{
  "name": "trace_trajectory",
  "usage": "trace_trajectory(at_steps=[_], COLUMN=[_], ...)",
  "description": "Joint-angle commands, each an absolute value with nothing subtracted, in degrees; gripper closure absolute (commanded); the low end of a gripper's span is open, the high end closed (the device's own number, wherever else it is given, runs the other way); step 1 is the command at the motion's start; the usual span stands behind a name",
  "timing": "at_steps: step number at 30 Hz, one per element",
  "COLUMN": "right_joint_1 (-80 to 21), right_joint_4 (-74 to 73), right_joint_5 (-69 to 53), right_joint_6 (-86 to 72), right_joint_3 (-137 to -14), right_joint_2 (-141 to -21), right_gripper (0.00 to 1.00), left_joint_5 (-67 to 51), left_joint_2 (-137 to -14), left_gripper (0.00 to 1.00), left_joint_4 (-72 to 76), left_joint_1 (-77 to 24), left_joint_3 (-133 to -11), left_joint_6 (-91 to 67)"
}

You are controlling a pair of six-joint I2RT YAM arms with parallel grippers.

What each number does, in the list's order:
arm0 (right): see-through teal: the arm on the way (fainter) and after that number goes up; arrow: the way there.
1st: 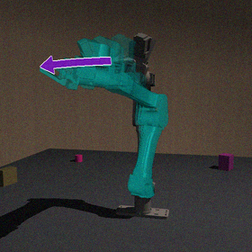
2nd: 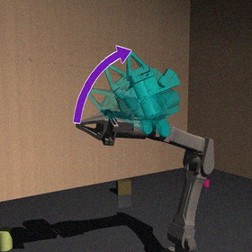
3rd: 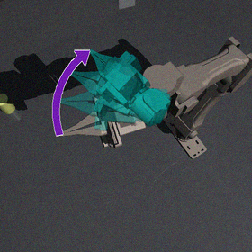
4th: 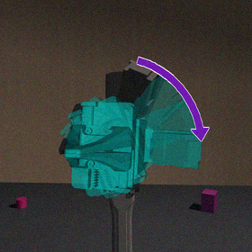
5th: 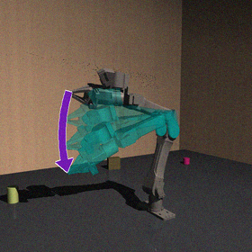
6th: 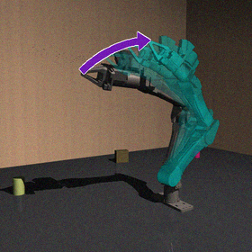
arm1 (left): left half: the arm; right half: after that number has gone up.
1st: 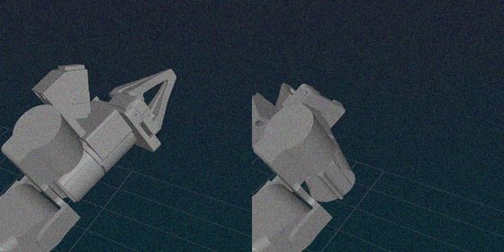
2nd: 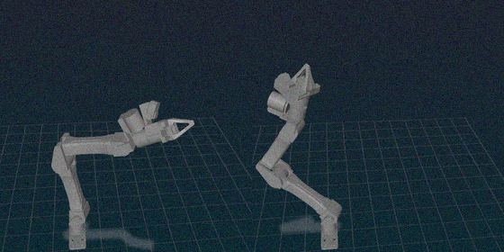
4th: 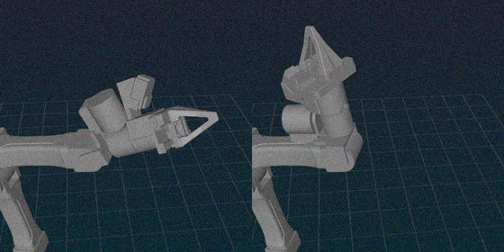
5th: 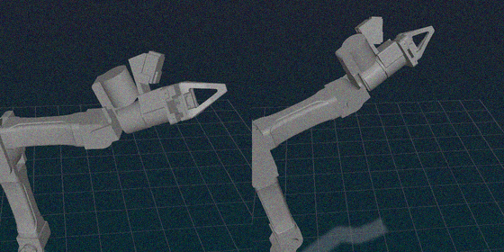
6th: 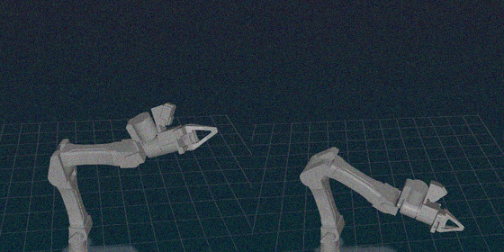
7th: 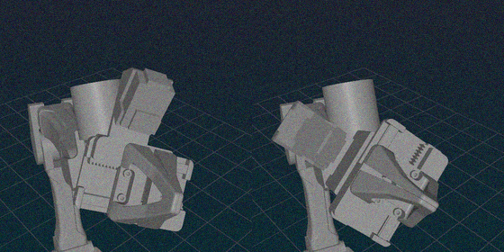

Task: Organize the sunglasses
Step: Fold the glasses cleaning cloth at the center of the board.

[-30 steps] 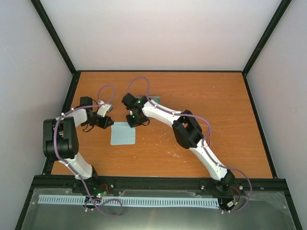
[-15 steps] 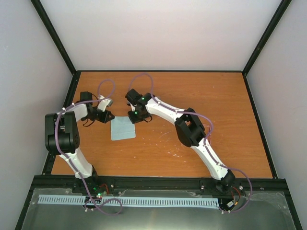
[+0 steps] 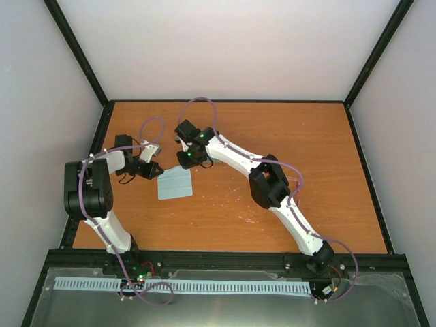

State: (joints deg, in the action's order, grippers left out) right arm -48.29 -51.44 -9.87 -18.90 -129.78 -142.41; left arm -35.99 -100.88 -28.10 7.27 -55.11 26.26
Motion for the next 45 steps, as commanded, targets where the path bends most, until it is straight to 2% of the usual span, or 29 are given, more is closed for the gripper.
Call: trace_trajectory(at_steps=[1, 8, 12, 19, 22, 25, 30, 34, 36, 45], right_joint_1=[-48.2, -48.2, -48.2, -47.7, -47.6, -47.6, -47.7, -47.7, -47.7, -48.6], right_joint_4=[-54.2, -55.8, -55.8, -53.2, -53.9, -54.5, -54.6, -53.9, -53.9, -54.6], right_joint_5=[-9.6, -10.5, -9.5, -8.9, -9.3, -9.8, -9.7, -10.3, -11.0, -11.8], right_joint_6=[-19.5, -18.8, -19.0, -20.3, -19.9, -19.7, -19.6, -19.7, -19.7, -19.0], right_joint_3=[-133.1, -132.8, -132.5, -130.6, -131.3, -131.6, -131.7, -131.9, -132.4, -133.0], right_joint_2=[-146.3, -147.1, -147.3, -145.5, -146.4, -147.3, -148.1, -148.8, -149.3, -150.8], right_gripper=[0.76, 0.76, 0.65, 0.57, 0.57, 0.63, 0.66, 0.59, 0.58, 0.90], left_joint_5=[-36.1, -35.8, -35.4, -35.6, -35.6, -35.6, -35.8, -35.8, -35.9, -36.0], left_joint_2=[-101.0, -101.6, -100.9, -96.4, -96.7, -96.9, -97.0, -97.0, -96.9, -96.6], left_gripper=[1.00, 1.00, 1.00, 1.00, 1.00, 1.00, 1.00, 1.00, 1.00, 1.00], left_joint_4=[-26.9, -26.7, -26.5, -24.9, -25.1, -25.0, -24.9, -24.9, -24.9, -24.6], left_joint_1=[7.3, 7.3, 7.3, 7.1, 7.1, 7.1, 7.1, 7.1, 7.1, 7.1], left_joint_3=[-56.1, -56.5, -55.7, -52.1, -51.8, -51.8, -52.1, -52.1, -51.9, -51.0], left_joint_6=[27.0, 26.8, 27.4, 29.4, 29.4, 29.2, 29.0, 29.0, 29.0, 28.8])
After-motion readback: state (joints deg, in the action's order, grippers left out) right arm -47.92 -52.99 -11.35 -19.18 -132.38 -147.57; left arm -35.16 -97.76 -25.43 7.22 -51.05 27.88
